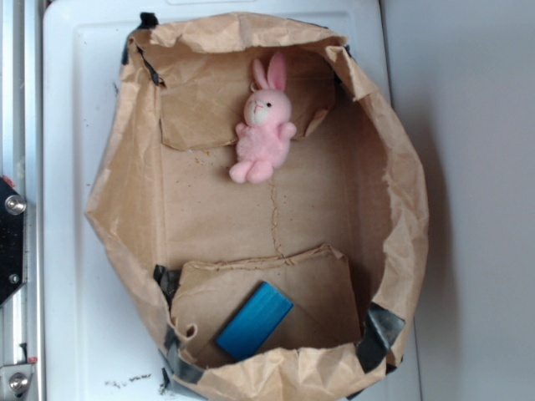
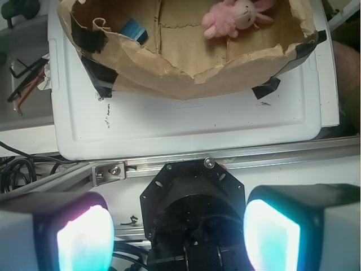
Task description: Grab the blue block.
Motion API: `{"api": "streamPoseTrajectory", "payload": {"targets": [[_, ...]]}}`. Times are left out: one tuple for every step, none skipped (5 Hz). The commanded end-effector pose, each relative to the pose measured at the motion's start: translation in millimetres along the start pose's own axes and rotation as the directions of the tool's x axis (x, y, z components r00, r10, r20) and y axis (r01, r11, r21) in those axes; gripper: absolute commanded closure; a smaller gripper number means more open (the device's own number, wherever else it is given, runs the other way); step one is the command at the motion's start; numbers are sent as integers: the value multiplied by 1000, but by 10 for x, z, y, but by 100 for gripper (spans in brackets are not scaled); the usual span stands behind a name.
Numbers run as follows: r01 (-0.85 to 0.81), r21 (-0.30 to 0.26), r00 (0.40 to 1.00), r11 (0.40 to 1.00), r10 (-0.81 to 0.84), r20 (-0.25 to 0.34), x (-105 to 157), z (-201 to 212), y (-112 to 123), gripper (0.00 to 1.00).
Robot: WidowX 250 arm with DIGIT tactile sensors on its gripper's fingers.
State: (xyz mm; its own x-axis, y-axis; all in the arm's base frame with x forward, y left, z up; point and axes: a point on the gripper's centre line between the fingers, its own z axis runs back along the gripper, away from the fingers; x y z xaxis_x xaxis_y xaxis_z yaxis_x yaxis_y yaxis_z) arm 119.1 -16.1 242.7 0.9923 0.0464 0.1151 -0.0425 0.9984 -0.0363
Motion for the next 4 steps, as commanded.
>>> {"api": "streamPoseTrajectory", "payload": {"targets": [[0,0,1000,1000,0,0,0,0,0,0],[-102,39,995,994,102,5,352,-68,122,0],[-127,36,992,991,126,27,636,-113,162,0],[-153,23,987,988,152,45,826,-218,186,0]]}}
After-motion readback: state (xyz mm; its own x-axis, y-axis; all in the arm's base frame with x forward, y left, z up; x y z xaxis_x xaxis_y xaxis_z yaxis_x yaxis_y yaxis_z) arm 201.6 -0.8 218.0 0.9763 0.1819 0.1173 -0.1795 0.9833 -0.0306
